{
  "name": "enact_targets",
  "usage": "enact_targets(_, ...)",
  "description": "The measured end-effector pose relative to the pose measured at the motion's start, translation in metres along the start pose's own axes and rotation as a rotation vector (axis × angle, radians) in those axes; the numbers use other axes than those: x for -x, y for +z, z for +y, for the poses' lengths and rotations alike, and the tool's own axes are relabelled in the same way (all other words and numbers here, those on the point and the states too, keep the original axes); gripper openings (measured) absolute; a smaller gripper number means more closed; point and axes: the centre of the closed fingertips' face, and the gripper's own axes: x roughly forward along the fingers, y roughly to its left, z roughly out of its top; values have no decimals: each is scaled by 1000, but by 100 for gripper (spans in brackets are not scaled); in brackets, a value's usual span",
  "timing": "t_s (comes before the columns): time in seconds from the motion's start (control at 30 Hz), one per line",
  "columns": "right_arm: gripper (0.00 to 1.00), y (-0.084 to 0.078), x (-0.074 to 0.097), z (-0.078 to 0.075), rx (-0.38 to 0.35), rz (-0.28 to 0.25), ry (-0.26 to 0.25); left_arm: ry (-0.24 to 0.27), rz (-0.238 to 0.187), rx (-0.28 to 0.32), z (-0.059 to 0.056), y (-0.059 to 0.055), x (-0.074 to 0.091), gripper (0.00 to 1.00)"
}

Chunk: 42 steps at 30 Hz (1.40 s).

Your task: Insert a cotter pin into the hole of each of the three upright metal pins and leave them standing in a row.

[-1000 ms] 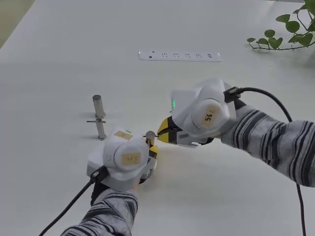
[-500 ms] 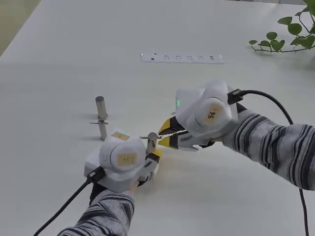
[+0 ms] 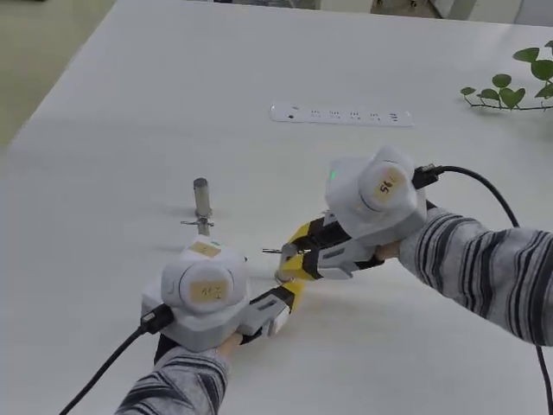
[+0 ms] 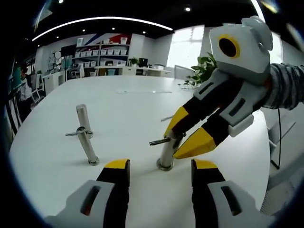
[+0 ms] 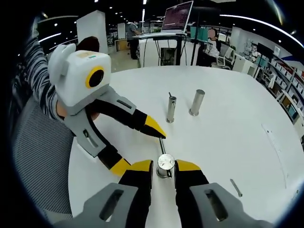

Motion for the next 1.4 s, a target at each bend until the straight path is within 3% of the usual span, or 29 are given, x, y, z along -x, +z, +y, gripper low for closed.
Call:
enact_targets(0.27,9,0,-3,-1,-29,-6,0,-52,7,-11,-5,-1,15,61)
enact_targets(0.6,8,2,-1,3,-49,-7,19,-82,3,-16,-5,-2,40,76)
enact_targets(0.83,8,7,2,-8,-39,0,5,-81,-20,-36,1,6,55,87)
enact_targets(1.13,8,9,-1,-22,-42,16,-24,-51,-42,-51,13,15,67,93)
enact_targets(1.4,8,11,-3,-33,-50,19,-27,-11,-45,-116,25,18,70,98)
